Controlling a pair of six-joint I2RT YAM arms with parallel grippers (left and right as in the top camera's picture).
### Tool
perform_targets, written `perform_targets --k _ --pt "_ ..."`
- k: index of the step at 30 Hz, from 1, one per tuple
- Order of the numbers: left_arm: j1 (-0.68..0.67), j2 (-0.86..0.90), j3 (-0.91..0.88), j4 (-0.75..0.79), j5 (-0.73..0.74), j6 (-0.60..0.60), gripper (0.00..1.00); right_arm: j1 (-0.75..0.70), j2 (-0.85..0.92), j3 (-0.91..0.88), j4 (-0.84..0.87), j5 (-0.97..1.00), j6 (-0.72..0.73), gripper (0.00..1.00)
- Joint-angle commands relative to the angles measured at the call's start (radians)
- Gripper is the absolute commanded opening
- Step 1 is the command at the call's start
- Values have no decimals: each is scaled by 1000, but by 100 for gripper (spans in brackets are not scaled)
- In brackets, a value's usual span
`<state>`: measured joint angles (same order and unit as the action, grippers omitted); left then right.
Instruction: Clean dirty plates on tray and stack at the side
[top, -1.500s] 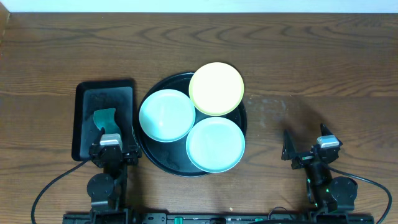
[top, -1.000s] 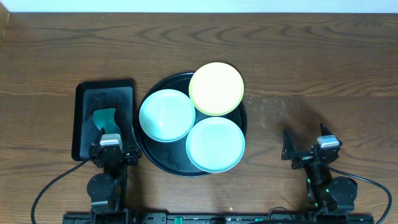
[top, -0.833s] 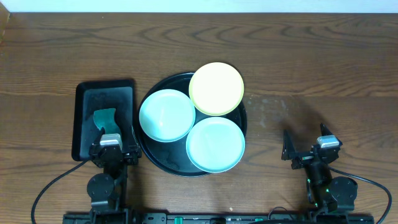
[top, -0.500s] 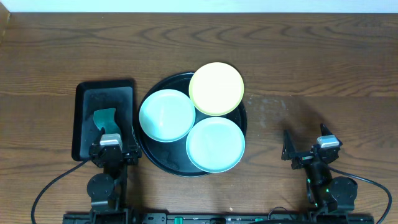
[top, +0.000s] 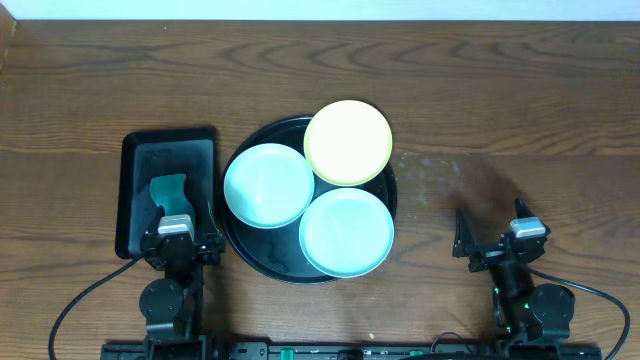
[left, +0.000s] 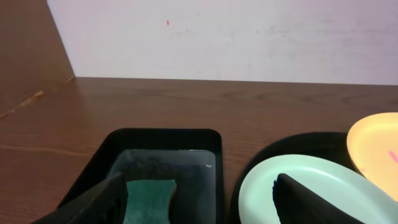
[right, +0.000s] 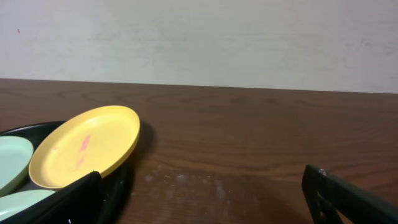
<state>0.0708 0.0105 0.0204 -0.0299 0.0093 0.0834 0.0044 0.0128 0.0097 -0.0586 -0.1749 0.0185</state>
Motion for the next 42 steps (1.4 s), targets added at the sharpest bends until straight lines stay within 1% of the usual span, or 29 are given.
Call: perform_targets --k 1,7,11,14,19,24,27,32,33,35,39,42 --pt "-3 -1 -16 -40 -51 17 75 10 -6 -4 0 10 13 99" --pt "-3 0 -16 -18 -43 12 75 10 -6 -4 23 -19 15 99" --pt "-3 0 -12 21 -37 -50 75 10 -6 -4 80 -20 27 99" --pt "-3 3 14 23 -37 -55 75 10 -1 -4 128 -20 47 99" --pt "-3 69 120 -4 -39 -55 75 10 54 33 203 -17 117 99" --pt "-3 243 310 -42 -34 -81 75 10 179 146 257 -10 103 99" --pt "-3 377 460 -112 4 -81 75 10 296 239 290 -29 75 99" --pt "-3 622 748 -294 72 -82 75 10 536 443 254 -170 32 99" --pt "-3 704 855 -384 89 -85 75 10 610 515 214 -186 32 99" --pt "-3 796 982 -499 88 -104 75 10 707 620 130 -201 33 99" --pt "-3 996 1257 -749 89 -106 75 10 924 887 -132 -205 32 99" --pt "-3 1129 1437 -907 116 -104 75 10 1086 1095 -347 -224 32 99"
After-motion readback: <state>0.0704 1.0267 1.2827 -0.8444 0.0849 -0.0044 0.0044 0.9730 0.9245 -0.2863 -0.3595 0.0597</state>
